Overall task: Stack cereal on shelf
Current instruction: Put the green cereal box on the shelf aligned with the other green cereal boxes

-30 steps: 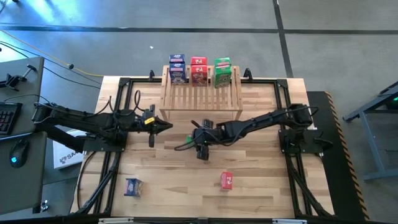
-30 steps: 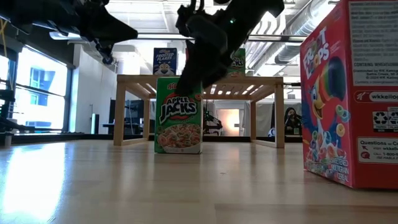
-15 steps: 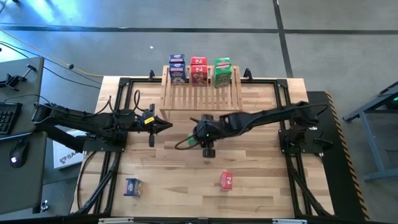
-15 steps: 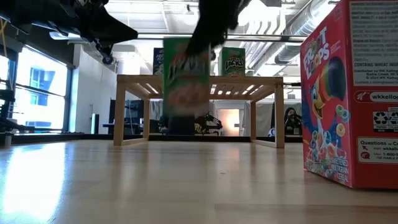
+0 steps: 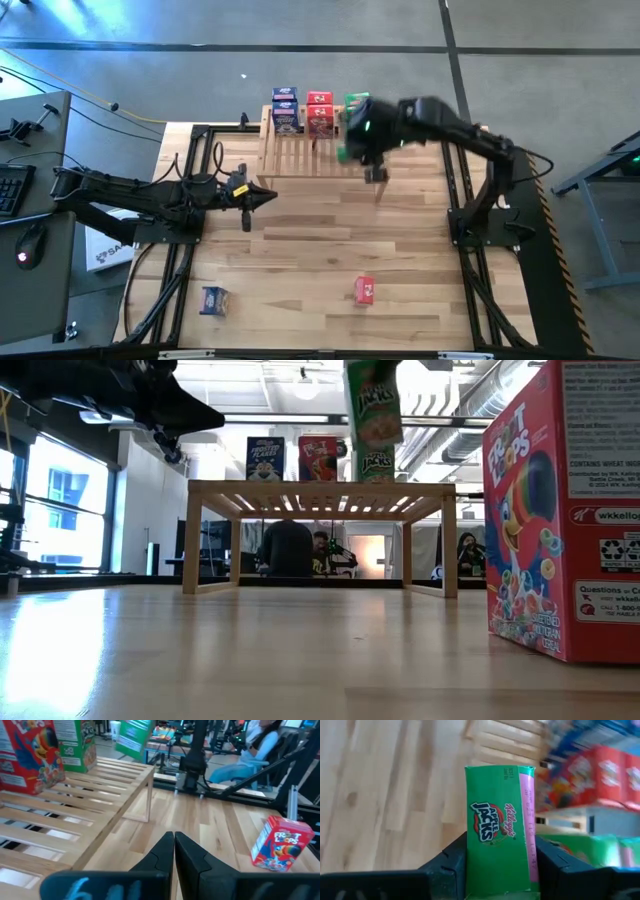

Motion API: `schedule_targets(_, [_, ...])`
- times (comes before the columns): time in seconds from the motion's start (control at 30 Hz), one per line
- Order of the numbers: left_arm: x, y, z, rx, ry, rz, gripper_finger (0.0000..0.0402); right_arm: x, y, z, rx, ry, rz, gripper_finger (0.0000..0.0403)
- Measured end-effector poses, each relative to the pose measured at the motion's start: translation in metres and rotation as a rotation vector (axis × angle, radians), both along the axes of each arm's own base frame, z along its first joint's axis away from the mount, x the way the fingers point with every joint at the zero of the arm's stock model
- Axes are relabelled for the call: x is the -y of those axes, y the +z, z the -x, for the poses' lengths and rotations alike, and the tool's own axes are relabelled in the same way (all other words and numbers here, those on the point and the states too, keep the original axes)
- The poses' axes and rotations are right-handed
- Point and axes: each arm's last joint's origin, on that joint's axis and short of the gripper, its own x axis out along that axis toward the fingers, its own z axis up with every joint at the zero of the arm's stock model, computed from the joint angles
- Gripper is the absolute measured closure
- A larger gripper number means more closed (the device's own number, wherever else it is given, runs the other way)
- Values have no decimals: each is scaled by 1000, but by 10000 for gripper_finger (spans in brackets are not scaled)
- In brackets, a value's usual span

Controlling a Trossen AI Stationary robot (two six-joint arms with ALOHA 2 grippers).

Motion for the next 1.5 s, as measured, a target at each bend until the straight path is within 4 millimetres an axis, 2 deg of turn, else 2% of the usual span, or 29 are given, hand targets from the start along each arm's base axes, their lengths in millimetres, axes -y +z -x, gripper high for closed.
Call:
schedule_targets(0.13, [0,0,0,-1,9,-9,394,36,-3,15,17,-24,-60,270])
schedule_targets(0.23, [0,0,0,2,10,-9,394,56,-12,20,10,-39,-71,270])
schedule_targets(0.43, [-1,1,0,9,15,-11,394,78,-38,20,34,-64,-109,270])
schedule_targets(0.57, [-1,2,0,14,17,-12,394,84,-48,24,58,-75,-99,270])
schedule_targets(0.8, [-1,2,0,21,19,-2,394,86,-53,30,78,-126,-63,267])
schedule_targets(1.0, [-1,3,0,31,20,7,394,86,-54,31,73,-133,-59,231])
schedule_targets(1.2, [-1,3,0,33,22,15,394,88,-52,30,89,-153,-21,194])
schedule_targets(1.5, [-1,3,0,34,22,15,394,85,-37,36,166,-152,23,185])
